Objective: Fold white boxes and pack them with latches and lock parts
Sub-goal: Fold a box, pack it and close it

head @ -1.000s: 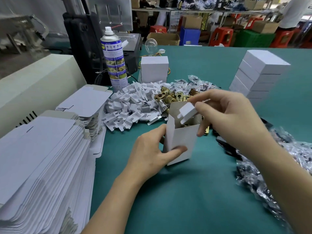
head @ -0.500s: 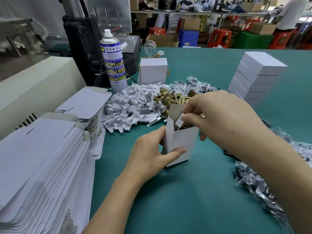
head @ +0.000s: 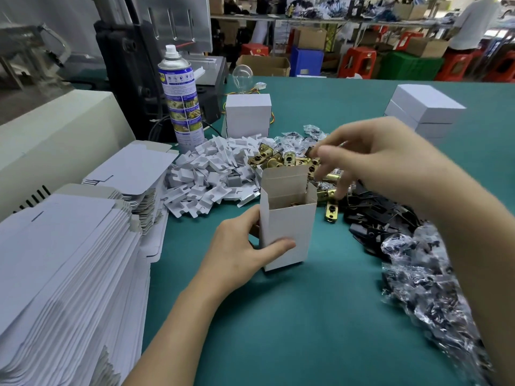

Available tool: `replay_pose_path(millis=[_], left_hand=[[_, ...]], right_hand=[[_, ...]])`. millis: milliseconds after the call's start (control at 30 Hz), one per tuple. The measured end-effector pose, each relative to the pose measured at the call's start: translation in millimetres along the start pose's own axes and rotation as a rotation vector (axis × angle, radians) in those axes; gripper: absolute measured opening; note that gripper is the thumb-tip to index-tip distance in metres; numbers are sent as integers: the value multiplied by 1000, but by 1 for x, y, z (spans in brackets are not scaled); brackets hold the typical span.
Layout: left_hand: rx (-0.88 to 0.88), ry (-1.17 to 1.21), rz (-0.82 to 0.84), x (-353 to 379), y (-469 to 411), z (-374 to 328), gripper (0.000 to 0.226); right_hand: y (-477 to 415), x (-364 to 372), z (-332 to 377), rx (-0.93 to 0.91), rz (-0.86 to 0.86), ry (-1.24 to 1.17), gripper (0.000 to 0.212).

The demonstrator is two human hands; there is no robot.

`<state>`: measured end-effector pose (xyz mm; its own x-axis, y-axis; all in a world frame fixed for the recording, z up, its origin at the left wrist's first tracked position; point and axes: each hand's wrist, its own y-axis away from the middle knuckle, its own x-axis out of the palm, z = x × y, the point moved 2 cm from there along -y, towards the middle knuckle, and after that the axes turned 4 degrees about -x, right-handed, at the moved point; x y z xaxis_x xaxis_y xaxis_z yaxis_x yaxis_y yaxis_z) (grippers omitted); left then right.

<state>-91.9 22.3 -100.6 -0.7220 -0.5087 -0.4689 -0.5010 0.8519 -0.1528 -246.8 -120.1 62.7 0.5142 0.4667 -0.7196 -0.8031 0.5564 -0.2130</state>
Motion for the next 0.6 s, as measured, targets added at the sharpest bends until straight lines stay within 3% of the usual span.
replay_pose_path(millis=[67,267,600], left_hand=[[-17,14,8,-2,-1,1,52],[-22,71,29,-5,-1,-1,50],[-2,93,72,-4,1,-5,48]], right_hand=[[-8,-18,-26,68,-58,109,12],[-33,-33,-107,270,34,548,18],[-52,-11,-161,339,86,626,31]])
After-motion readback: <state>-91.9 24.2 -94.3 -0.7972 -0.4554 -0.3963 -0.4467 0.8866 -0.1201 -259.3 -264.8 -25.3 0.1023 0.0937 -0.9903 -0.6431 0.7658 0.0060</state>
